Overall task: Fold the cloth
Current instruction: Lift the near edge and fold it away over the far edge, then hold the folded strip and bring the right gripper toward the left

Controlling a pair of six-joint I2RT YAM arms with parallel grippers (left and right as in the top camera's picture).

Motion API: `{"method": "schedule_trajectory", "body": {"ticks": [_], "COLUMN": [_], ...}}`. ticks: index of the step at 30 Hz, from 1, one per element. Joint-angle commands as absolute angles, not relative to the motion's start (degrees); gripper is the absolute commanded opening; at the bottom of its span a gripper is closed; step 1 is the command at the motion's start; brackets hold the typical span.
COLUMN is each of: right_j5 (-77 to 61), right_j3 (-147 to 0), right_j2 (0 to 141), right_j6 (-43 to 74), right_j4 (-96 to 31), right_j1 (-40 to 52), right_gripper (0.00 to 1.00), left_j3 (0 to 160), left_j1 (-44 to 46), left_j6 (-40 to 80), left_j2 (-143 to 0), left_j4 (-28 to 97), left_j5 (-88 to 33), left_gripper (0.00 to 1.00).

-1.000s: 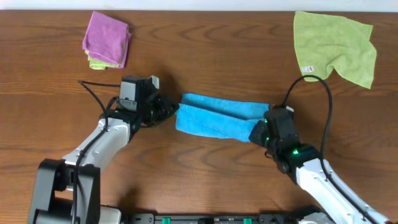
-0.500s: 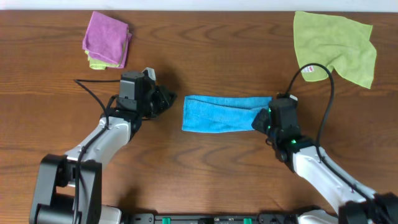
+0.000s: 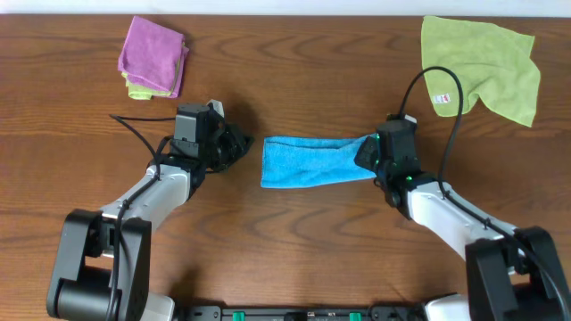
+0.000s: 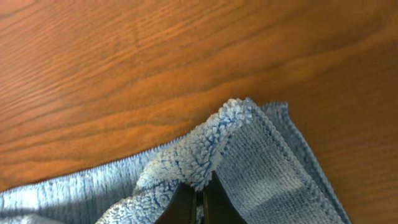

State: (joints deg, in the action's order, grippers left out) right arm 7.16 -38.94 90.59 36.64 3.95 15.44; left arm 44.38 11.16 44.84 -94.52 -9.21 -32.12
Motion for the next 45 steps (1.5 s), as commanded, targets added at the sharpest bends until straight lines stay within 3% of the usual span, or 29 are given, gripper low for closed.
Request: {"method": "schedule_trajectory", "body": {"ticks": [1,3,5,8,13,18,22,34,45], "right_j5": [9.45,9.87,10.15,10.0,9.43,9.69,8.99,-10.63,-15.68], "right_j3": [-40.6,-40.6,-40.62,-40.64,-41.74,-42.65,-42.65,-42.63,-42.61], "right_j2": [91.66,91.77,91.77,91.57,88.07,80.29,73.95,72.44,81.17], "right_j6": [35.03,35.03,35.03,35.05,35.07,35.09,39.79,41.28,41.32], "right_j4": [4.05,3.73,3.68,3.62,-1.41,-9.45,-16.6,-21.67,-19.46], "right_j1": [14.7,14.57,14.55,14.55,14.59,14.41,12.56,0.71,0.23], "right_gripper": [0.02,0.14,0.41,0.69,0.99,0.99,0.99,0.99,0.99], "left_j3": [45.3,45.43,45.69,46.48,48.18,50.5,52.56,54.92,54.98], "left_j1": [11.38,11.38,11.38,11.35,11.25,11.27,11.7,19.05,25.19], "left_j6": [44.82,44.8,44.8,44.21,43.64,41.89,38.5,33.06,29.76], "left_j2": [-95.13,-95.13,-95.13,-95.13,-95.13,-95.13,-95.13,-95.26,-100.66], "left_j4": [-9.3,-9.3,-9.3,-9.28,-9.21,-7.81,-2.98,3.25,4.4], "left_j5": [-31.88,-32.56,-32.62,-32.67,-33.28,-34.54,-34.39,-25.74,-16.01], "left_gripper": [0.06,0.06,0.08,0.14,0.22,0.28,0.06,0.06,0.06]}}
